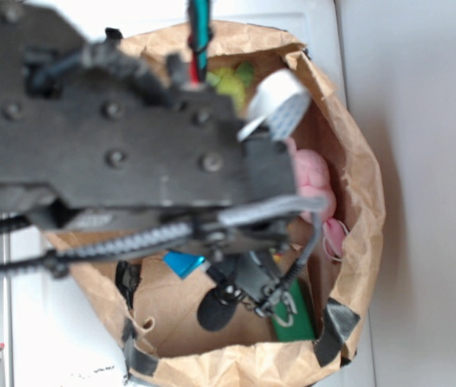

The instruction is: Grab the blue block.

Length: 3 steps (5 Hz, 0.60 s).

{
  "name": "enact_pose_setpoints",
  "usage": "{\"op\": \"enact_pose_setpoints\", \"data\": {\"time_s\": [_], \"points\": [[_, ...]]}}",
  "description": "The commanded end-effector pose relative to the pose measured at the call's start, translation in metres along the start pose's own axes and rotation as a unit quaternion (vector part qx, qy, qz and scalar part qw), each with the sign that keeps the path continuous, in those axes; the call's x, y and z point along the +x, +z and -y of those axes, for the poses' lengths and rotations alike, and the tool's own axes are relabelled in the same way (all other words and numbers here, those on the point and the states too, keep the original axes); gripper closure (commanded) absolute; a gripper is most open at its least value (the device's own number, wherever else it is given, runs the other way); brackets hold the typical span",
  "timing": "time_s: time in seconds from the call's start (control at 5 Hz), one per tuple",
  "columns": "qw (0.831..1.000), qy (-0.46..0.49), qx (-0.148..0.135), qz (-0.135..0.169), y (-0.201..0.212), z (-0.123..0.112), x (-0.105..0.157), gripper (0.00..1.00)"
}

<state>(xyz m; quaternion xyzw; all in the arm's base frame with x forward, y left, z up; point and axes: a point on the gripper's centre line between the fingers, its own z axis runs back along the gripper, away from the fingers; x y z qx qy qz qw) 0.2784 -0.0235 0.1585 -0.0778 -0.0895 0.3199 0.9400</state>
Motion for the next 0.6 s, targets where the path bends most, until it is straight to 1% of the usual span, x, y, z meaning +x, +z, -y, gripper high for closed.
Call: {"op": "enact_pose_setpoints", "data": {"time_s": [0.0,0.2,0.4], "points": [[0.991,-0.124,0.012,0.048,0.046,0.004,0.001,1.0],[0.989,-0.13,0.003,0.073,0.037,-0.002,0.006,1.0],[0.989,-0.117,0.017,0.088,0.025,0.0,0.005,1.0]]}}
